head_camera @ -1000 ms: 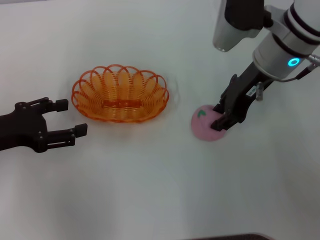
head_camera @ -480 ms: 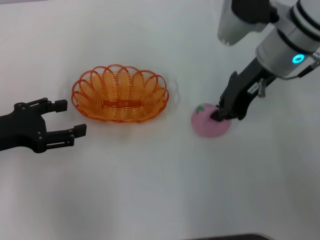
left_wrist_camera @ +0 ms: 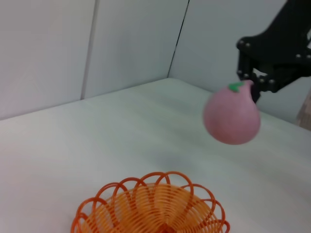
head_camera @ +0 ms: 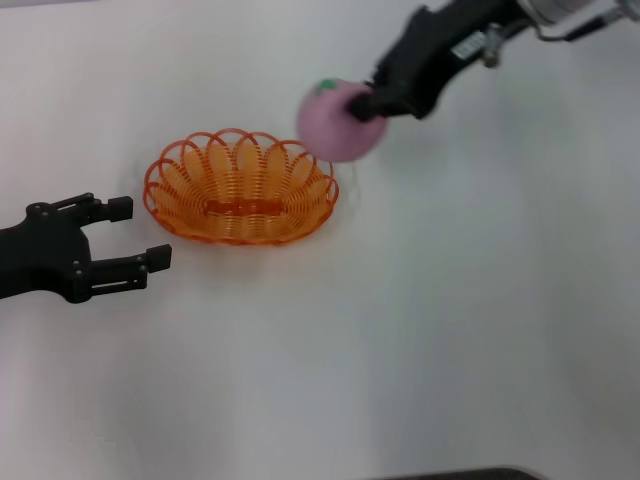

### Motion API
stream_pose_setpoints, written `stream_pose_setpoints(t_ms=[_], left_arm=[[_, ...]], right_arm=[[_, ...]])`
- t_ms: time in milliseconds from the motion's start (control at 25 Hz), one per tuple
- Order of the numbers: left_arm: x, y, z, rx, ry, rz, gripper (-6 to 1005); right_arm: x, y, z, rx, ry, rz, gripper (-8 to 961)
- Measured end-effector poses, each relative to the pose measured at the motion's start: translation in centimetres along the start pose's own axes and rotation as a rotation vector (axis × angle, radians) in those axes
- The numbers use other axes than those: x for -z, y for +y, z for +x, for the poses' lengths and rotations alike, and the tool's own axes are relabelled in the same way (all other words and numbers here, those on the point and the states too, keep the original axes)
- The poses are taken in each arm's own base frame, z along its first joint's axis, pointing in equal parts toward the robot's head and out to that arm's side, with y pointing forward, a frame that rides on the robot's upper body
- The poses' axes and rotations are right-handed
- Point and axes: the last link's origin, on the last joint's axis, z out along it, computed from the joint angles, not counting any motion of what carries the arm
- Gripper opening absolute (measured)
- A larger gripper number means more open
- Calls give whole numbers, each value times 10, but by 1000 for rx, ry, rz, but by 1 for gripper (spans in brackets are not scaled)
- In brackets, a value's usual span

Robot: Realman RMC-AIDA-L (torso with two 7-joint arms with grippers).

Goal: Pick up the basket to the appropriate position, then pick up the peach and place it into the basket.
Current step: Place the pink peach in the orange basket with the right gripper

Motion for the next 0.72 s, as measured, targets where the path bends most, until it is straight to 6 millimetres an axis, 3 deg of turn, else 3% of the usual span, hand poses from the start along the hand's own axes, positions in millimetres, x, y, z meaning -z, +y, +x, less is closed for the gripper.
stream_pose_setpoints(t_ms=[320,480,720], left_arm=[[-1,3,1,4,2,-22,850],[-2,4,0,7,4,-29,849],[-3,5,-2,10,0,-34,850]], right_arm=[[-63,-5,-15,-21,55,-26,64],[-80,-2,-15,-11,63,-31,68],[-84,-1,-11,-23,37,-33,285]])
